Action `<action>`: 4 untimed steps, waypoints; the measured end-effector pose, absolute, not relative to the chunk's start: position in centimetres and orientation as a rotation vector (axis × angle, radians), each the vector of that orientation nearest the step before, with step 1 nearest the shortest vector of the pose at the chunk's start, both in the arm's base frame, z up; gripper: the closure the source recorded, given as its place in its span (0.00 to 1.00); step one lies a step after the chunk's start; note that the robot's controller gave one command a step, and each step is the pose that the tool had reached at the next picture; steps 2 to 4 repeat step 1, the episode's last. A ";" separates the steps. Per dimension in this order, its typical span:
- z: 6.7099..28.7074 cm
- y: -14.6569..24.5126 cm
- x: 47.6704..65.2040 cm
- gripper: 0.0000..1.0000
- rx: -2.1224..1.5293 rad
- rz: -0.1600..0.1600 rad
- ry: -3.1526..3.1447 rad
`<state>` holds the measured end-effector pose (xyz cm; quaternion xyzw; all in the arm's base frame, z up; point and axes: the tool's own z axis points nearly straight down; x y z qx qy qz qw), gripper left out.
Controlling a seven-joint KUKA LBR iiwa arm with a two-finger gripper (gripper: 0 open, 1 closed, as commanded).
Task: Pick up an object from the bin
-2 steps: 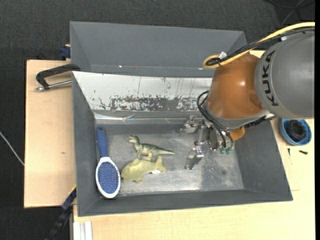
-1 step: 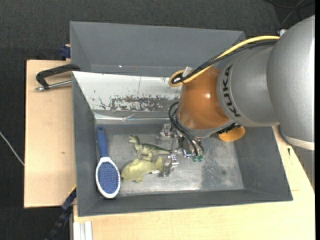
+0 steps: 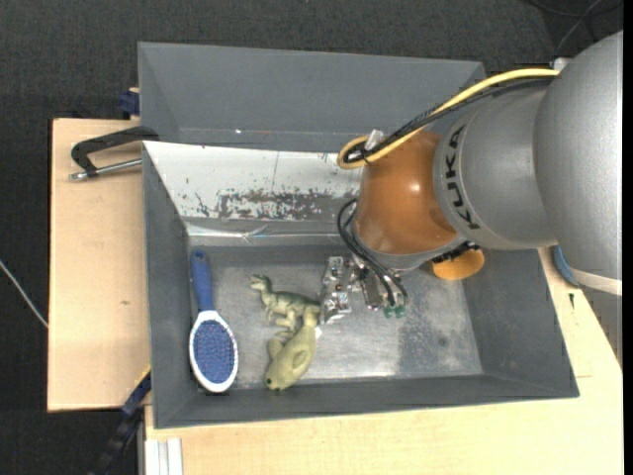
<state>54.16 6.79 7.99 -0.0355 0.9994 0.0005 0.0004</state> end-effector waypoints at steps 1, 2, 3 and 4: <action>26.8 1.0 51.6 1.00 -0.083 -0.001 3.127; 26.8 1.0 51.6 1.00 -0.083 -0.001 3.127; 26.8 1.0 51.6 1.00 -0.083 -0.001 3.127; 26.8 1.0 51.6 1.00 -0.083 -0.001 3.127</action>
Offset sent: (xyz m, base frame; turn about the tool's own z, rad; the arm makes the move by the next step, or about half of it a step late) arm -0.0278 -0.0569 0.1825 0.0151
